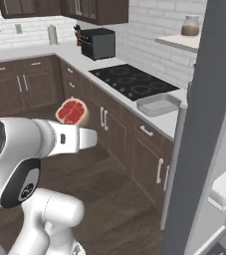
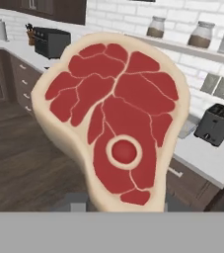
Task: Place one tomato and one steak in each tupperware on the nearby counter, to pack two identical lunches.
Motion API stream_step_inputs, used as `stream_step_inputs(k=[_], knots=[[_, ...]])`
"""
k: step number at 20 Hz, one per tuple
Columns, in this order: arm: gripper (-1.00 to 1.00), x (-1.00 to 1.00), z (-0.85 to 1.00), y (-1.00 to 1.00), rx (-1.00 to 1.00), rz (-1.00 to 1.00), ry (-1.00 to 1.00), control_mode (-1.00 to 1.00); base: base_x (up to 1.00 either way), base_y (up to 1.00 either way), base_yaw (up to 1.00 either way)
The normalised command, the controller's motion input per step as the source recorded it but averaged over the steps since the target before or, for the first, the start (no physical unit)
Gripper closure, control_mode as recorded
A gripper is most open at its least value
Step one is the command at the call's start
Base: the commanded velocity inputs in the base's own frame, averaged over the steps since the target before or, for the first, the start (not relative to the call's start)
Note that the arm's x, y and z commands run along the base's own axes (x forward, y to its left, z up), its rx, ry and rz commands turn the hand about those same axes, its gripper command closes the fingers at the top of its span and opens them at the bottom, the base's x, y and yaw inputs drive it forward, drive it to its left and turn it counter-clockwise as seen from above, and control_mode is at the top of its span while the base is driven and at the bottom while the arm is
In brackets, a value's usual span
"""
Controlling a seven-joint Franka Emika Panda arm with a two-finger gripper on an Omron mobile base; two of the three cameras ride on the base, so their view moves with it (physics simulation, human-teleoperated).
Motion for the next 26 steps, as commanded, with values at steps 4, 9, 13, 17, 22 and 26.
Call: stream_step_inputs(k=[4,9,13,17,22,26], knots=[[1.0,0.0,0.0,0.0,0.0,0.0,0.0,1.0,1.0,0.33,0.03],[1.0,0.0,0.0,0.0,0.0,0.0,0.0,1.0,1.0,0.07,0.11],[1.0,0.0,0.0,0.0,0.0,0.0,0.0,1.0,1.0,0.24,0.02],[1.0,0.0,0.0,0.0,0.0,0.0,0.0,1.0,1.0,0.13,-0.22],[1.0,0.0,0.0,0.0,0.0,0.0,0.0,1.0,0.97,0.15,-0.59],[1.0,0.0,0.0,0.0,0.0,0.0,0.0,1.0,0.91,0.3,-0.7]])
